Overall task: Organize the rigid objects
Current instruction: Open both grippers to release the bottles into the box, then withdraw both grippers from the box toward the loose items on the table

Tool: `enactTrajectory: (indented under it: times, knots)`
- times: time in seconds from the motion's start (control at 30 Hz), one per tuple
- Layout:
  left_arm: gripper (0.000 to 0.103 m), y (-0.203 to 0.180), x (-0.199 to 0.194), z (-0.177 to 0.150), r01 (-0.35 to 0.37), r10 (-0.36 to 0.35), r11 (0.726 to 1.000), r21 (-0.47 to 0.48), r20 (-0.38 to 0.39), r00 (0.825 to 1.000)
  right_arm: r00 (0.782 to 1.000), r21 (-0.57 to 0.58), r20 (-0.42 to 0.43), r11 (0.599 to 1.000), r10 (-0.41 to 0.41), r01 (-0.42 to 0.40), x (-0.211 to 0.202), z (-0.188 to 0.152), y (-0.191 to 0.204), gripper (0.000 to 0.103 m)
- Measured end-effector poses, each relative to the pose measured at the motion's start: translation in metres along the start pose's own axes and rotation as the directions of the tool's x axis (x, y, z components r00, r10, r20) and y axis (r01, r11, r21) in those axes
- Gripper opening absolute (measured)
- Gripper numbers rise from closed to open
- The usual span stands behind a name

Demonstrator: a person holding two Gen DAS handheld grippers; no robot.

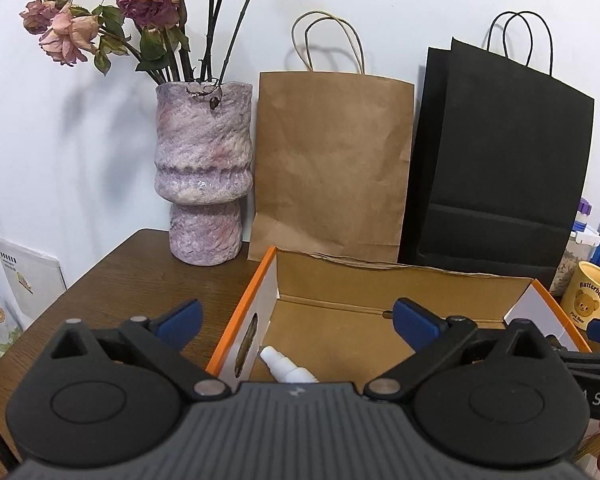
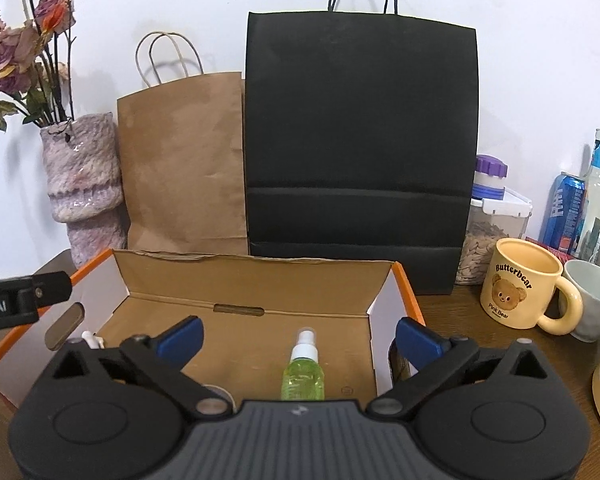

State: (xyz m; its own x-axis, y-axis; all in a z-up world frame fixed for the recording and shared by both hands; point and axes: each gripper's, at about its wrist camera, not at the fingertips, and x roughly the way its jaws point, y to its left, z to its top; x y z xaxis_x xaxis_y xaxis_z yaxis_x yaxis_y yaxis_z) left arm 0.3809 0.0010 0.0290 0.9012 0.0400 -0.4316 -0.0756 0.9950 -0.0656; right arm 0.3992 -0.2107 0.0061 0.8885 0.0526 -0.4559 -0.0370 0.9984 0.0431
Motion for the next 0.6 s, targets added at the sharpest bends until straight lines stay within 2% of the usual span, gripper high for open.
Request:
enactTrajectory:
  times: [0.6]
  knots:
    - [0.103, 0.006, -0.038, -0.009, 0.013, -0.012, 1.000, -0.015, 0.057, 0.998, 1.000, -0.022, 0.016, 1.000, 0.005, -0.005, -0.032, -0.008, -0.007, 0.103]
